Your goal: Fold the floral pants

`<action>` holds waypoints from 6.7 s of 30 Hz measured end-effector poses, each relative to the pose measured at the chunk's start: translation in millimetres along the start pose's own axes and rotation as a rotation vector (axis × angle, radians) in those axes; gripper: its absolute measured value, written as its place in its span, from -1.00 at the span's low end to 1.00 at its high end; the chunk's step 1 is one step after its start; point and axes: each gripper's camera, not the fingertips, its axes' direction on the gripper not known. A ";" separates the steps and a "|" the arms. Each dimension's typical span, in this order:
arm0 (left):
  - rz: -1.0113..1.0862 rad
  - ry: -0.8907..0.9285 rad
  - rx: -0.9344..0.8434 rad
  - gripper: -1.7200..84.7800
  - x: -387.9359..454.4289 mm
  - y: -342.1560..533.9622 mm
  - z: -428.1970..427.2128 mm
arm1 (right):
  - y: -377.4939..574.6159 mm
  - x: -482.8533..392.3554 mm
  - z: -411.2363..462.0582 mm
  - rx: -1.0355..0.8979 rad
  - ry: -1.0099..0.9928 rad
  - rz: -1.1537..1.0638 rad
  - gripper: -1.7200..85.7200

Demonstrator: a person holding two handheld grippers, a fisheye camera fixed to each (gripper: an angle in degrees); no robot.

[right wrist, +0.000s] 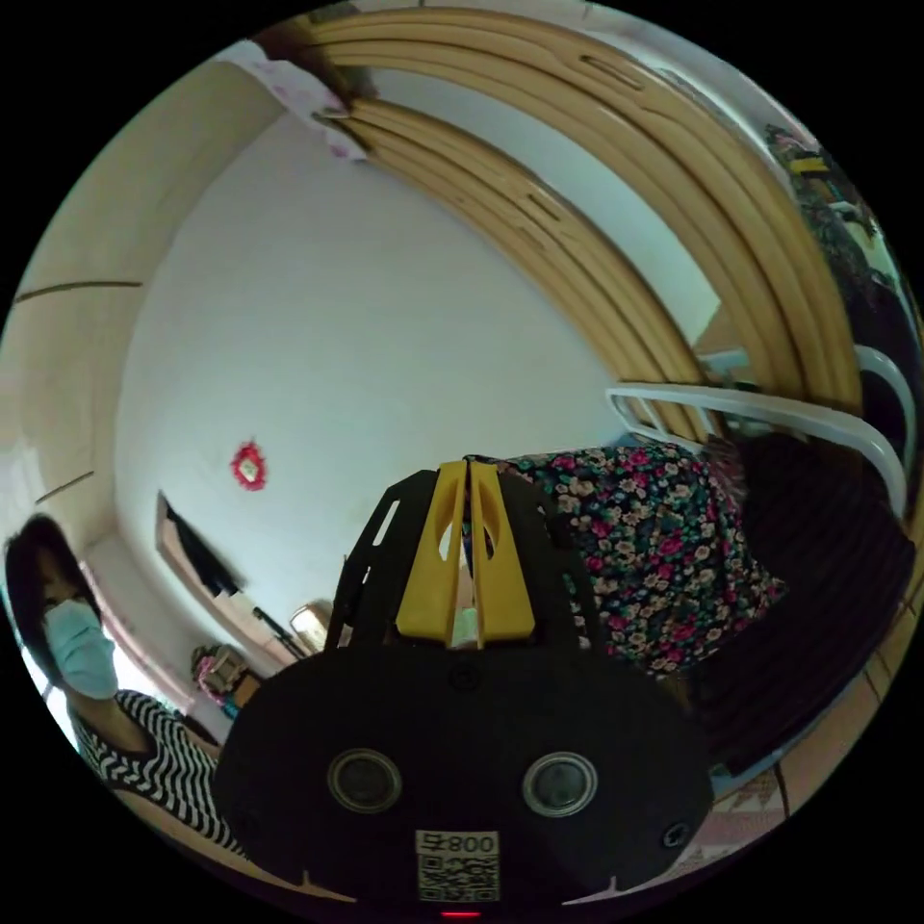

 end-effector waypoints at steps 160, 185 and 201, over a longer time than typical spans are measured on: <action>-0.305 -0.649 0.253 -0.80 685.8 172.2 -390.5 | 473.5 -38.5 716.3 -1.413 -0.028 -0.975 -0.79; -0.216 -0.630 0.467 -0.95 749.3 154.7 -453.8 | 282.5 -48.8 641.8 -1.141 -0.106 -0.356 -0.96; -0.313 -0.587 0.680 -0.82 722.9 57.5 -567.7 | 101.9 63.2 507.8 -0.820 0.513 -0.032 -0.92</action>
